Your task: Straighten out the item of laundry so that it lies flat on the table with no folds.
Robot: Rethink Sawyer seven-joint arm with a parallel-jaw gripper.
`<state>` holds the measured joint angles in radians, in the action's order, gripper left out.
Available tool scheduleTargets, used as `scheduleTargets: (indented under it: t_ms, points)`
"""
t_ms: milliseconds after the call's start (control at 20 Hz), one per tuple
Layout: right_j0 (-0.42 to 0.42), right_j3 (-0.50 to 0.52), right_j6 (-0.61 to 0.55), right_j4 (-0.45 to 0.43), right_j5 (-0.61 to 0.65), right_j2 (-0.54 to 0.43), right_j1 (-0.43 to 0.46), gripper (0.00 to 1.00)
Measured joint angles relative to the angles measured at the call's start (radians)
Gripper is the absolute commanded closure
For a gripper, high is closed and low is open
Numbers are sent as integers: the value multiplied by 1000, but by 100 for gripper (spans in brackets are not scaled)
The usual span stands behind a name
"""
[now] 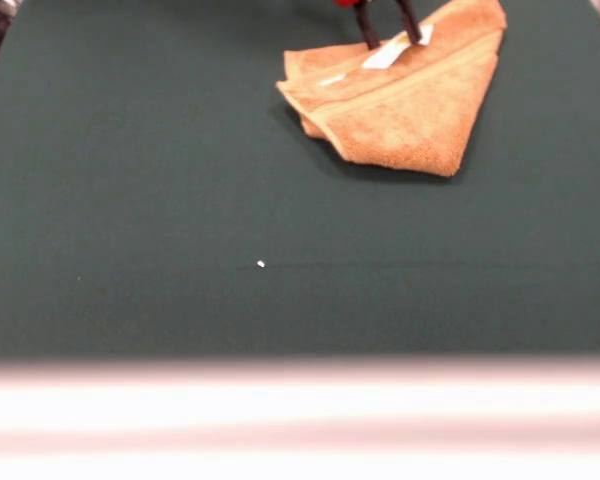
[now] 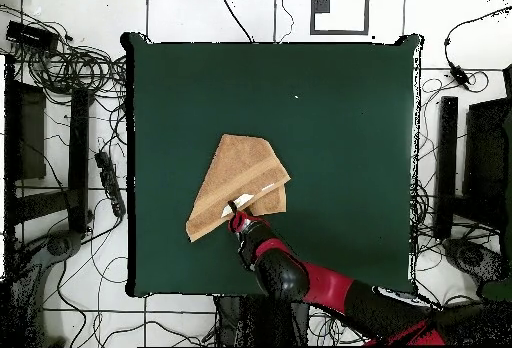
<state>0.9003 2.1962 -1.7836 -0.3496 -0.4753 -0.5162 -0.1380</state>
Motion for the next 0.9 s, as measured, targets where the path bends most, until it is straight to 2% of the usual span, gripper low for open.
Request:
scheduleTargets:
  t_ms: [900]
  points:
    - [-21,0,0,43,-21,-8,0,0]
